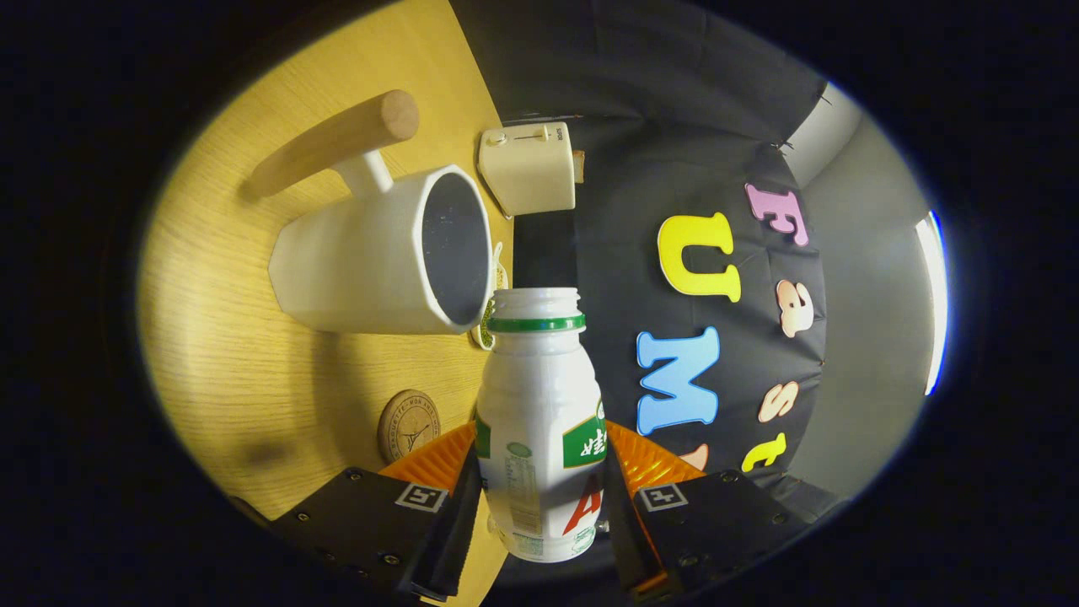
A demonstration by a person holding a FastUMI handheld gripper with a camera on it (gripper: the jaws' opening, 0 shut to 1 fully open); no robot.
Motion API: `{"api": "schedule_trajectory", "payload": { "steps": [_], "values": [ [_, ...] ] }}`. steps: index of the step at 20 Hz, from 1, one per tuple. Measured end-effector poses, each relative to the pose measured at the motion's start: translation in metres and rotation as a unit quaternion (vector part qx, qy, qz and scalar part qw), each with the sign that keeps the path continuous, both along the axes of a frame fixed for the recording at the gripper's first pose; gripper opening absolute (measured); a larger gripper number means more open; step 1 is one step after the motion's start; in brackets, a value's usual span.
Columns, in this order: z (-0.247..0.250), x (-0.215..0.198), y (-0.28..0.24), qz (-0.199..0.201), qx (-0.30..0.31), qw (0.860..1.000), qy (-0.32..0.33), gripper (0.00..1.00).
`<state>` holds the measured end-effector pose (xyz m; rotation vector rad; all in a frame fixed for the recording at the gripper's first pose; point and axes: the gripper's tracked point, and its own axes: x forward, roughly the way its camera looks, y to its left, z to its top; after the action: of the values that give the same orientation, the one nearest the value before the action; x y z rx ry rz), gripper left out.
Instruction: Take the bottle from table, then pour the juice into the cup, finally place the bottle on the coaster
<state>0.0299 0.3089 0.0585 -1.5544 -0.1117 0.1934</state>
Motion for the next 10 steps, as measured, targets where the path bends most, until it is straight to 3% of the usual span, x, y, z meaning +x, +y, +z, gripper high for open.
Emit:
{"api": "schedule_trajectory", "payload": {
  "steps": [10],
  "values": [
    [0.0077, -0.0018, 0.0062, 0.003, -0.036, 0.999, -0.014, 0.68]
  ]
}}
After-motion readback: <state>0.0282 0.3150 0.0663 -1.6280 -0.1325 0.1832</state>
